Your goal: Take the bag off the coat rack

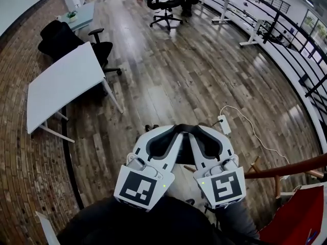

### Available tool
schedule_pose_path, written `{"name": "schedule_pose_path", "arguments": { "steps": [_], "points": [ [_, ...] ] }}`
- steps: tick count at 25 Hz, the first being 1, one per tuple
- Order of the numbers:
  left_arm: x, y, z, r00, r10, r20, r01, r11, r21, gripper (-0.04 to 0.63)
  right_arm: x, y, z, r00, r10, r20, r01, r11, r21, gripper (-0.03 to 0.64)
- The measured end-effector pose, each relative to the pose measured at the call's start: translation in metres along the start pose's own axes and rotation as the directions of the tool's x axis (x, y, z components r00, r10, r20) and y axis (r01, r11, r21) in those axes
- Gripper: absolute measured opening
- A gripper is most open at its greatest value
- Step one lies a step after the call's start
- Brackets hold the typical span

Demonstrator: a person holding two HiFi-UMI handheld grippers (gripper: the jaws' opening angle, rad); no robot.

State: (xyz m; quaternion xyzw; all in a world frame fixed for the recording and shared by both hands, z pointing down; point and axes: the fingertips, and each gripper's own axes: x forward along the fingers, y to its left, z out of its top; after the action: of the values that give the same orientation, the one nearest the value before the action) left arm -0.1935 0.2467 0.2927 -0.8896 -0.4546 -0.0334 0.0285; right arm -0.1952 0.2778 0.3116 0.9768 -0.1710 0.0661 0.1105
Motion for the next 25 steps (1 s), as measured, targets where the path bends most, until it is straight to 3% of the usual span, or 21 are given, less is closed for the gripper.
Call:
{"name": "schedule_pose_path", "arguments": {
  "steps": [16,25],
  "points": [
    [0.002,0.178,-0.002,0.989,0.147,0.009,-0.147,0.989,0.018,0.043,0.177,0.042,0.039,0.984,0.169,0.049,-0.17,0.985,0.003,0.049],
    [-0.009,0.253,0.004,0.956,0.294,0.02,-0.293,0.956,-0.027,0.043,0.248,0.067,0.065,0.951,0.303,0.067,-0.301,0.953,-0.043,0.049]
  ]
}}
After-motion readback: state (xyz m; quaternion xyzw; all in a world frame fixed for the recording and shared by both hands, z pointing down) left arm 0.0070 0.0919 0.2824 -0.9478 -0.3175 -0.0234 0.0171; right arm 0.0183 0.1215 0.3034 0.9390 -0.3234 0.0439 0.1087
